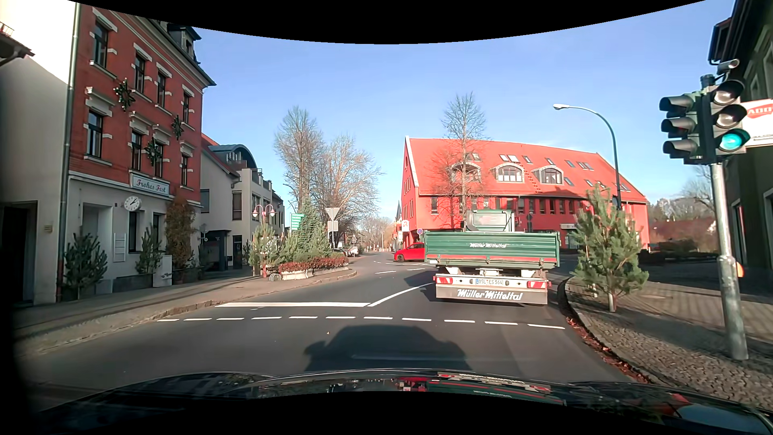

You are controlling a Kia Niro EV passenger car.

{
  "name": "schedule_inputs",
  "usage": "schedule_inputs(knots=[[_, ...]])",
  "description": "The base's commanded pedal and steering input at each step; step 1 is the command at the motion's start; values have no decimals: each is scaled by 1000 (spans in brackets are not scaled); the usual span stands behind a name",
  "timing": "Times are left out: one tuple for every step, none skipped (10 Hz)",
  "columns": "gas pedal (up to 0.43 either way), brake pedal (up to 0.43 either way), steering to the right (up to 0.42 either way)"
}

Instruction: Follow the waypoints while adhering to traffic rules and regulations

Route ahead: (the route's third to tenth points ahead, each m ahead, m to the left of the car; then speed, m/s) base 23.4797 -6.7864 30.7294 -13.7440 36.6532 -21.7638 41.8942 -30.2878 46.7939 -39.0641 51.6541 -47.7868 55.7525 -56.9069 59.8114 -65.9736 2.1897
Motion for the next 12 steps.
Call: schedule_inputs(knots=[[240,0,93],[240,0,95],[240,0,98],[240,0,103],[228,0,106],[197,0,108],[169,0,108],[169,0,109],[169,0,110],[169,0,111],[169,0,112],[169,0,112]])
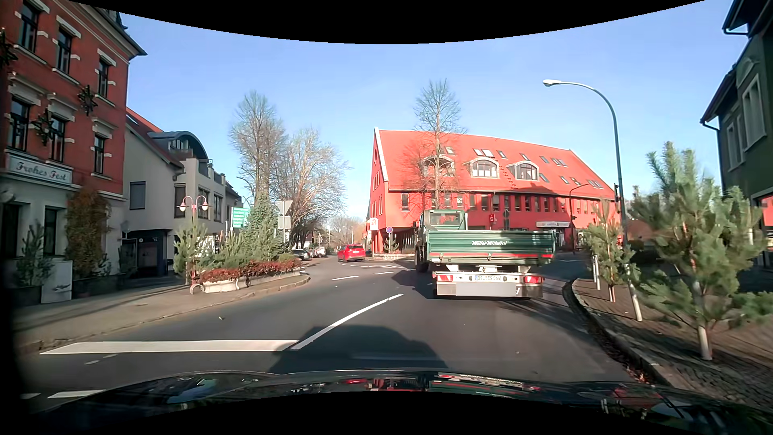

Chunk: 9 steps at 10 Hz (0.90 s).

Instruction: Follow the waypoints while adhering to traffic rules and regulations

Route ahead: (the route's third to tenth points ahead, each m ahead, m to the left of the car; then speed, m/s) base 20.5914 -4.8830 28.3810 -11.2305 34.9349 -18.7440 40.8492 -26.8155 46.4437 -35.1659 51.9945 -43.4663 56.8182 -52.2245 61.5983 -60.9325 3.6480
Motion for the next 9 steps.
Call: schedule_inputs(knots=[[169,0,113],[169,0,113],[138,0,117],[0,0,122],[0,0,124],[0,0,127],[0,0,129],[0,0,131],[0,0,136]])
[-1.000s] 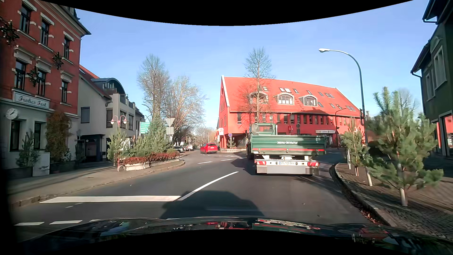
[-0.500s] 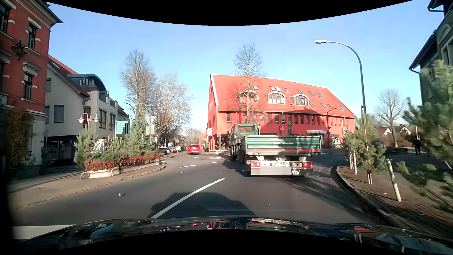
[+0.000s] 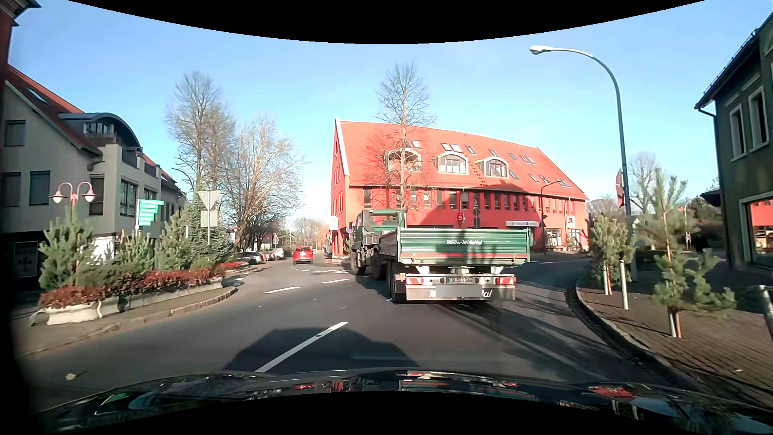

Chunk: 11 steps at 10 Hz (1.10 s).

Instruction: Follow the waypoints while adhering to traffic rules and regulations

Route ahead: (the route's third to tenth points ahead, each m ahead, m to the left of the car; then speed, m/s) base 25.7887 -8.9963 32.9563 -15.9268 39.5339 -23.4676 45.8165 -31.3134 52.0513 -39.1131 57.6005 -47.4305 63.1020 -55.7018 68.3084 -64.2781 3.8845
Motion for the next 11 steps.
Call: schedule_inputs(knots=[[0,0,137],[0,0,137],[0,0,137],[0,0,137],[67,0,138],[98,0,137],[130,0,137],[150,0,137],[177,0,134],[189,0,134],[209,0,131]])
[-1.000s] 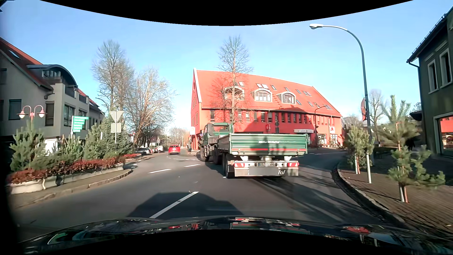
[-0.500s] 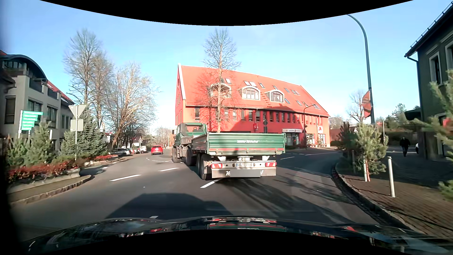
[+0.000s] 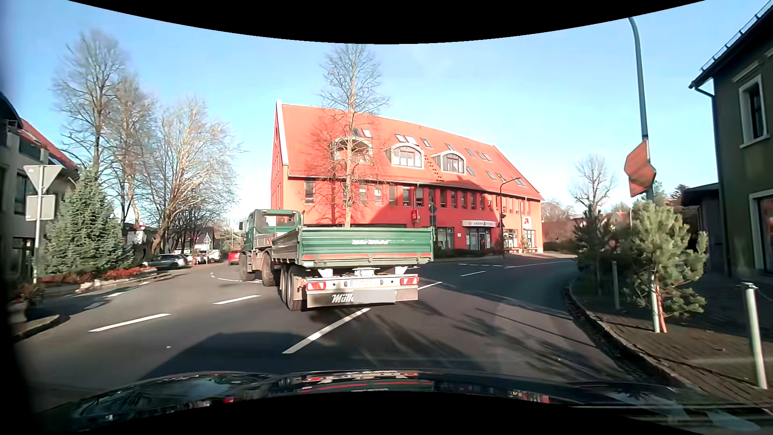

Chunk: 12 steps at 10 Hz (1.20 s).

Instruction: Follow the waypoints while adhering to traffic rules and regulations

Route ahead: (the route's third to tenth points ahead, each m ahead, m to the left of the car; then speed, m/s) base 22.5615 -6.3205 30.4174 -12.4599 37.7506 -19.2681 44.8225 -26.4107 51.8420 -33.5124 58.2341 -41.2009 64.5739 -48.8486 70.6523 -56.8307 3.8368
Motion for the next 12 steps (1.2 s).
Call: schedule_inputs(knots=[[209,0,129],[220,0,129],[220,0,126],[220,0,126],[220,0,126],[228,0,126],[240,0,126],[248,0,125],[248,0,125],[248,0,125],[248,0,125],[248,0,125]])
